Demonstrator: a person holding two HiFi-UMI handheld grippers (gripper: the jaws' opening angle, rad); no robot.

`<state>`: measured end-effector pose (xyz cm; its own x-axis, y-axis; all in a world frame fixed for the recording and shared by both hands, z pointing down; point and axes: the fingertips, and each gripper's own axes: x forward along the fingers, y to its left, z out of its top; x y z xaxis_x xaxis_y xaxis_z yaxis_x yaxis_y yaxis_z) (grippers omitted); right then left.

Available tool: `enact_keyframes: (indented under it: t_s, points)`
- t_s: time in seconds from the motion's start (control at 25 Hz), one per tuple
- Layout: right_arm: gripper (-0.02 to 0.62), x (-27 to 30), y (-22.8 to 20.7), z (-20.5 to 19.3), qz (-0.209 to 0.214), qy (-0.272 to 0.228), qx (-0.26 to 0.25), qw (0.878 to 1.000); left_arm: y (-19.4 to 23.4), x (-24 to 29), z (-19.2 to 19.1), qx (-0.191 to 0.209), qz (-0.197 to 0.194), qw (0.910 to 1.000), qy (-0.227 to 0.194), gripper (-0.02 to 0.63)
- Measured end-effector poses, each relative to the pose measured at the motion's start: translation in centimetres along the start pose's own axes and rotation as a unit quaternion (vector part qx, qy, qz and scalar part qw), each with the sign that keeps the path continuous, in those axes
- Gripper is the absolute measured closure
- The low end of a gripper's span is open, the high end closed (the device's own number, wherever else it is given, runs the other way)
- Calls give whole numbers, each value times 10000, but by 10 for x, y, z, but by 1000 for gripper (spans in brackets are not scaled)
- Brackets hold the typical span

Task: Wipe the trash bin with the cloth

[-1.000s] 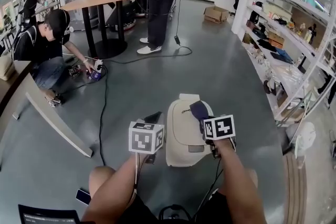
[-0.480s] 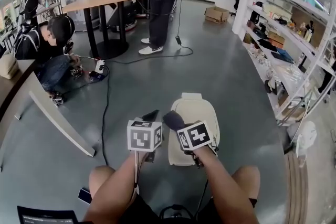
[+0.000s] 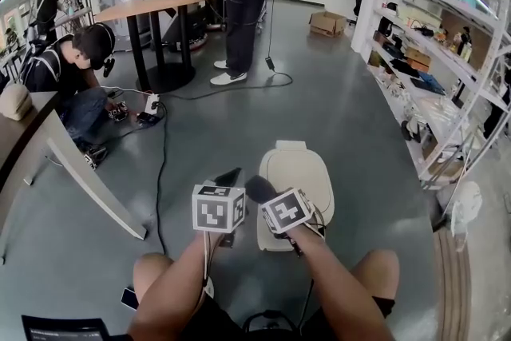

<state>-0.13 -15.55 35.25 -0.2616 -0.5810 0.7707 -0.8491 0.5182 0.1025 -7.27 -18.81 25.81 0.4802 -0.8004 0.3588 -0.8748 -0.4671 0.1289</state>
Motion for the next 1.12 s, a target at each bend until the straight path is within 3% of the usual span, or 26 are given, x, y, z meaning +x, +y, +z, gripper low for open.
enact_keyframes:
  t_s: [0.2, 0.6, 0.88, 1.12]
  points:
    - [503, -2, -11, -6, -237, -9, 82, 9997, -2, -2, -4, 79, -38, 10000, -9, 606]
    - [503, -15, -28, -17, -282, -94, 351, 9989, 1, -7, 1, 48, 40, 9999, -79, 606]
    - [503, -25, -47, -35, -479, -284, 590, 9967, -18, -19, -28, -604, -57, 9981, -87, 606]
    - [503, -36, -63, -48, -577, -340, 714, 9952, -36, -19, -31, -80, -59, 9999, -42, 606]
